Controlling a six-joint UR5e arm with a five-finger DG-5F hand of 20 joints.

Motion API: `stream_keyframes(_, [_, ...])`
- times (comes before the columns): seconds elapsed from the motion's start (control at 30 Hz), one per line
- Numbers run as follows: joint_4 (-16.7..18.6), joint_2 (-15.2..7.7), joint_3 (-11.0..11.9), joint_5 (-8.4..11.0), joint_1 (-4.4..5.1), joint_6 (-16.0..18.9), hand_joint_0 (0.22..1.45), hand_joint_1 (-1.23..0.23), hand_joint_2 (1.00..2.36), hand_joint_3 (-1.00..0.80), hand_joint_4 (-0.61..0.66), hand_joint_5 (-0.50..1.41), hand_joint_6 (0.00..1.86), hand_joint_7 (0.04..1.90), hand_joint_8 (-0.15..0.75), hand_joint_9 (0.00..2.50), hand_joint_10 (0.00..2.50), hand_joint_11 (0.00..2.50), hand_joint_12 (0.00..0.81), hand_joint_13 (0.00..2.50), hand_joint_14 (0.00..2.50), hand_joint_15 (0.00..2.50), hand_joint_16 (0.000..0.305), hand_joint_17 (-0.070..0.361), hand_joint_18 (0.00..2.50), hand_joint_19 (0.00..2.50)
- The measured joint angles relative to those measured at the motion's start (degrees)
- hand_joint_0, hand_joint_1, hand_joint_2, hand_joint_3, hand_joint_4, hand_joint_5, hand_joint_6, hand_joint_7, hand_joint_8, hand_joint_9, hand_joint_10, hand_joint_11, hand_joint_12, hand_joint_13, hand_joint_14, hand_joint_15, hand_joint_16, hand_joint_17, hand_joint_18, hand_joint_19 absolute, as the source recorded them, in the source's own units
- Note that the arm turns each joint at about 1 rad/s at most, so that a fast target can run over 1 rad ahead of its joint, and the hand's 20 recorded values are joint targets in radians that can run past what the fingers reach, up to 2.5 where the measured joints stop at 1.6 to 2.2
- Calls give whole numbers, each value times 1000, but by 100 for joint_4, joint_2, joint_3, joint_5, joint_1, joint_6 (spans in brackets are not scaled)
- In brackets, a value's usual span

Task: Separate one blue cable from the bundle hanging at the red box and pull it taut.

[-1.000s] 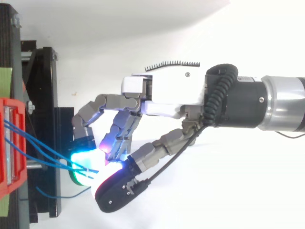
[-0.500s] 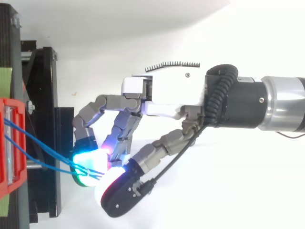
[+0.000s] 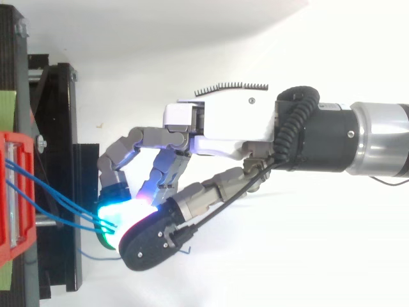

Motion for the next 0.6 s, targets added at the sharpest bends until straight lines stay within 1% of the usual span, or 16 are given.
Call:
stream_keyframes(0.1, [0, 0, 0, 0, 0, 1, 649, -842, 1013, -335, 60, -177, 884, 1139, 322, 1001, 23, 824, 363, 1086, 22, 595, 42, 94, 1027, 553])
stream_keyframes(0.17, [1, -1, 0, 0, -1, 1, 694, -875, 1011, -362, 6, -181, 890, 1129, 325, 1008, 23, 831, 361, 1086, 21, 590, 41, 93, 1025, 542])
stream_keyframes(0.2, [1, -1, 0, 0, -1, 2, 699, -879, 1010, -365, 0, -181, 891, 1129, 322, 1006, 23, 839, 360, 1086, 20, 584, 41, 93, 1025, 539])
stream_keyframes(0.23, [1, -1, 0, 0, -1, 1, 721, -904, 1009, -387, -19, -181, 894, 1183, 321, 1009, 22, 834, 358, 1086, 21, 588, 41, 92, 1025, 532])
stream_keyframes(0.3, [2, -1, 0, 0, -1, 2, 746, -920, 1007, -417, -35, -181, 898, 1188, 319, 1011, 23, 828, 355, 1089, 22, 583, 41, 91, 1023, 532])
stream_keyframes(0.37, [2, -1, 0, 0, 0, 3, 779, -932, 1001, -490, -60, -180, 905, 1192, 321, 1033, 22, 843, 352, 1087, 21, 581, 40, 90, 1019, 512])
stream_keyframes(0.43, [0, -1, 0, 0, 0, 3, 798, -949, 1000, -500, -80, -174, 914, 1210, 315, 1035, 23, 835, 349, 1087, 21, 587, 39, 89, 1012, 516])
stream_keyframes(0.5, [-1, 1, 0, 3, 0, 2, 808, -952, 1000, -500, -84, -165, 918, 1218, 314, 1046, 23, 835, 348, 1091, 22, 584, 39, 88, 1005, 511])
stream_keyframes(0.53, [-1, 0, 0, 4, 0, 2, 794, -961, 1000, -500, -68, -163, 918, 1225, 310, 1048, 24, 827, 349, 1090, 21, 588, 39, 88, 1013, 498])
stream_keyframes(0.57, [-1, -1, 0, 4, 0, 3, 762, -960, 1000, -500, -36, -158, 916, 1270, 311, 1056, 21, 830, 349, 1091, 23, 585, 39, 88, 1013, 495])
stream_keyframes(0.6, [0, -1, 0, 4, 0, 3, 754, -961, 1000, -500, -36, -153, 916, 1289, 313, 1065, 21, 838, 349, 1092, 21, 583, 39, 88, 1011, 496])
